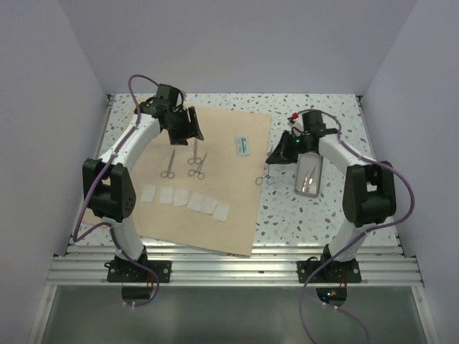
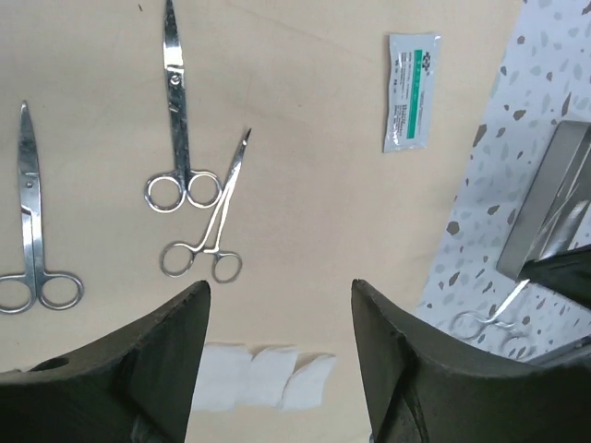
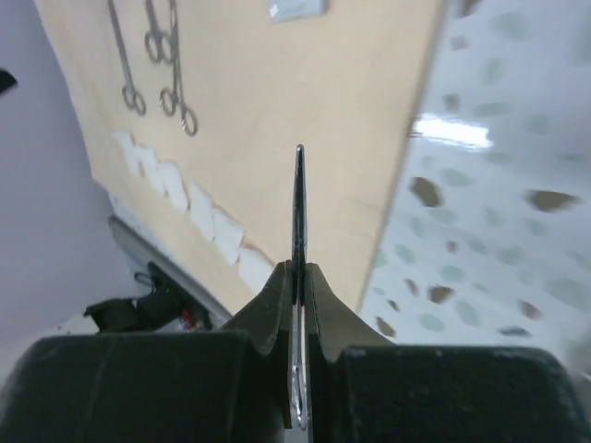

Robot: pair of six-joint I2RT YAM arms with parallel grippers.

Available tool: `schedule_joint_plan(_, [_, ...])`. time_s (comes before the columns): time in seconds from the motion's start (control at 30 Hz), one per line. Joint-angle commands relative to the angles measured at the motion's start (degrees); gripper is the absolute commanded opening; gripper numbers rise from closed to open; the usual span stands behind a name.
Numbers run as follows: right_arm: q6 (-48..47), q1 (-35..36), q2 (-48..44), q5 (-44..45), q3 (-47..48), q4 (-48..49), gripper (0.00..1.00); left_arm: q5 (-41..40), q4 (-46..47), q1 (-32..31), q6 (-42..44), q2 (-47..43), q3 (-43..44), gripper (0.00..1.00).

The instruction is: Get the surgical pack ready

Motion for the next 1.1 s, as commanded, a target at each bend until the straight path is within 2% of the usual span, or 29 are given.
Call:
schedule_joint_plan(0.0, [-8.2, -7.1, -8.8, 5.7, -1.2, -9.8, 0.0, -1.2, 4.5, -0.2, 4.8, -0.7, -3.3, 0.65])
schedule_joint_plan(0.03, [-9.6, -11.0, -9.2, 5.9, -1.8, -11.1, 0.0, -1.2, 5.6, -0.2, 5.3, -0.7, -4.9, 0.65])
schedule_joint_plan(0.13, [-12.4, -16.0, -9.0, 7.8, -1.2, -12.8, 0.0, -2.2, 6.9, -0.2, 5.6, -0.9, -7.3, 0.64])
schedule_joint_plan(0.33, [-16.8, -19.2, -2.7, 13.7, 2.9, -14.6, 0.0, -3.1, 8.0, -0.2, 6.9, -1.4, -9.4, 0.64])
schedule_joint_plan(0.47, [-19.1, -20.4, 0.9, 16.7, 5.2, -16.4, 0.0, -3.9, 9.3, -0.2, 7.9, -0.9, -9.6, 0.65])
schedule_joint_plan(0.67, [-19.7, -23.3, 3.0, 15.5, 7.3, -17.2, 0.0, -2.8, 8.8, 0.1, 8.6, 2.8, -6.7, 0.64])
schedule_joint_plan(0.8, [-19.9, -23.3, 3.9, 8.8, 7.8, -17.4, 0.0, -2.0, 8.0, 0.4, 8.9, 4.7, -5.1, 0.65])
schedule_joint_plan(0.87, [-19.2, -23.3, 2.0, 8.2, 7.5, -17.0, 0.0, -1.9, 7.7, 0.7, 9.0, 5.3, -4.6, 0.65])
schedule_joint_plan(1.07, [-20.1, -23.5, 0.8, 17.9, 10.6, -20.5, 0.0, -0.3, 7.5, 0.9, 8.7, 6.3, -4.5, 0.65])
